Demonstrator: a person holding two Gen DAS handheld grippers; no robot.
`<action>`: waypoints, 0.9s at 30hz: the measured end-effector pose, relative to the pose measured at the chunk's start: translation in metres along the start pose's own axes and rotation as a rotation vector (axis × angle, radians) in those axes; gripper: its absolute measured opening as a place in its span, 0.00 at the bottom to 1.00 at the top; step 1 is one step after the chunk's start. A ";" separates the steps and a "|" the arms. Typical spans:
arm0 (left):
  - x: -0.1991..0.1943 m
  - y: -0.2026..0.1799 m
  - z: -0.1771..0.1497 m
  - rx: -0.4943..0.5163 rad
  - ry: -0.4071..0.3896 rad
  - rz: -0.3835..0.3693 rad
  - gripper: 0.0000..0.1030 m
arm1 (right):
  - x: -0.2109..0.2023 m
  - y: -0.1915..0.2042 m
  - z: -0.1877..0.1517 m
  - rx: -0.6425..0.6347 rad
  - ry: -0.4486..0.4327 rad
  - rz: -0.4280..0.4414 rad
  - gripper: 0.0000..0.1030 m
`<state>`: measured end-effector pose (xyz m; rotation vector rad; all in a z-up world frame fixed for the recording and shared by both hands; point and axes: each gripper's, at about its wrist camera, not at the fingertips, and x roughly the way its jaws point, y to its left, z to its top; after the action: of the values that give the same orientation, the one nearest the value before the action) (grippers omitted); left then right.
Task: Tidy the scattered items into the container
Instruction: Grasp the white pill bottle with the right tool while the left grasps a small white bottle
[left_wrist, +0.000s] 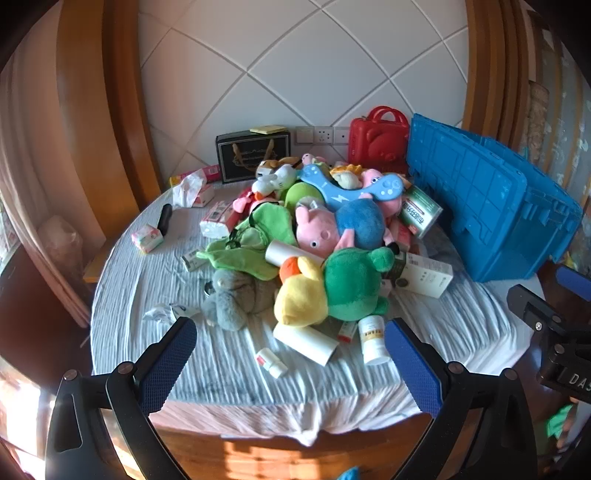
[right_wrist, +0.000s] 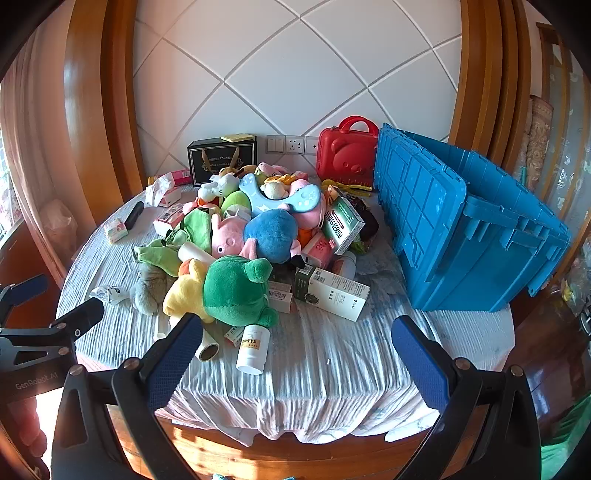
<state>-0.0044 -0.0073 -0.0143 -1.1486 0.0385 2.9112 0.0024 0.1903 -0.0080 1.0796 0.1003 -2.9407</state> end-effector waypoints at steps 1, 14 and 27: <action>0.001 0.000 -0.001 0.001 0.003 0.004 1.00 | 0.001 0.000 0.000 0.001 0.001 0.001 1.00; 0.028 0.017 -0.019 -0.022 0.036 0.012 1.00 | 0.041 0.006 -0.015 -0.008 0.135 0.073 1.00; 0.144 0.039 -0.091 -0.011 0.241 0.057 0.87 | 0.168 0.034 -0.072 -0.026 0.401 0.138 1.00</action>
<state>-0.0481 -0.0483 -0.1782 -1.5180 0.0581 2.8050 -0.0781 0.1637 -0.1727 1.5856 0.0623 -2.5572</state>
